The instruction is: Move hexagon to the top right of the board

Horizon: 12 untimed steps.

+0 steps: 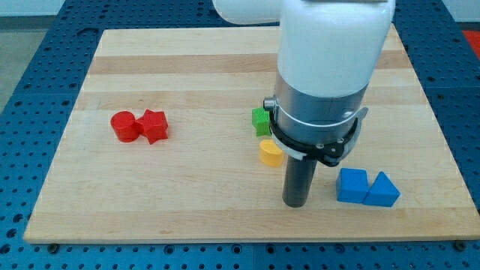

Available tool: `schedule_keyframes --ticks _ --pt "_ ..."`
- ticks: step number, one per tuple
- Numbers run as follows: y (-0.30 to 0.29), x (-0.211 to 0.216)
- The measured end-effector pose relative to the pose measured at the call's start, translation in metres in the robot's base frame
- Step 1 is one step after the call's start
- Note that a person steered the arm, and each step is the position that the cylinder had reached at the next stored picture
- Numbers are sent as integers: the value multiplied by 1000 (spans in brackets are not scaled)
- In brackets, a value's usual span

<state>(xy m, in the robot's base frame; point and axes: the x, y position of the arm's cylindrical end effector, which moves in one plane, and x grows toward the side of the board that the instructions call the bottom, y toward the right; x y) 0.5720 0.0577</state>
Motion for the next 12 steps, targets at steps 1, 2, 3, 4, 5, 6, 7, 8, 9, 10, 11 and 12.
schedule_keyframes --ticks 1,2,3,4,5,6,7,8,9,10,11,12 --pt "0 -12" --pt "9 -17" --pt "30 -17" --pt "54 -17" --pt "75 -17" --pt "80 -17" --pt "80 -17" --pt "80 -17" --pt "77 -17" --pt "72 -37" --pt "72 -61" --pt "71 -88"
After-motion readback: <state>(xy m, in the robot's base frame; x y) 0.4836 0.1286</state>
